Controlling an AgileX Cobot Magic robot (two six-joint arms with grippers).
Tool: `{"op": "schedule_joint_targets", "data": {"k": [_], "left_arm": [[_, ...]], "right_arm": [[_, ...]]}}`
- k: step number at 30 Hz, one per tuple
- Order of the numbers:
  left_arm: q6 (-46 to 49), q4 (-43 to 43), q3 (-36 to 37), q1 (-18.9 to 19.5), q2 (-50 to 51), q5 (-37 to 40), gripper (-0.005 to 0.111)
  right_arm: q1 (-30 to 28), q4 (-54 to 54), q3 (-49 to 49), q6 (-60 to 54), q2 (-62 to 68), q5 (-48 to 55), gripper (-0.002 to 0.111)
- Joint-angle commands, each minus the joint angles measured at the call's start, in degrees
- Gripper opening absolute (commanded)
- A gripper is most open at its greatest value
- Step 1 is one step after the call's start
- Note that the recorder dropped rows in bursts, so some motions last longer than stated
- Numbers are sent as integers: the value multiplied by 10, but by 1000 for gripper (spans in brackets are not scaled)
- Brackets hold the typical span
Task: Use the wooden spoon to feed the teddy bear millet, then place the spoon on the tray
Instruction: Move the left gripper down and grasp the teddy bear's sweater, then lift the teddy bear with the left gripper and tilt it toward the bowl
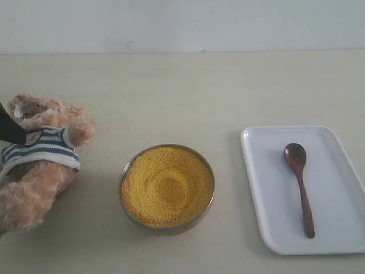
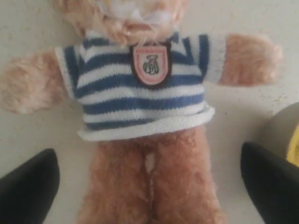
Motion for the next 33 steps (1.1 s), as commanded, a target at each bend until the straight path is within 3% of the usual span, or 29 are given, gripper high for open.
{"op": "schedule_joint_targets", "data": {"k": [1,10,19,25,27,28,30,31,33], "left_arm": [[12,-14,-4,-9,70,-10,109],[-38,47,-4,-80,119,-97,109],[-46,36,-4,-97,179,-116,109],[-80,79,-4,-160,223,-153,109],[-146,145,-4,-165,232,-154,102],[-184,186,-5,-165,233,-147,85],[-197,211,-24,-165,224,-110,37],[-180,218,-42,-165,212,-77,6],[-142,237,-72,-165,181,-17,4]], "right_arm": [[-2,0,0,0,-3,1,3],[-2,0,0,0,-3,1,3],[-2,0,0,0,-3,1,3],[-2,0,0,0,-3,1,3],[-2,0,0,0,-3,1,3],[-2,0,0,0,-3,1,3],[-2,0,0,0,-3,1,3],[-2,0,0,0,-3,1,3],[-2,0,0,0,-3,1,3]]}}
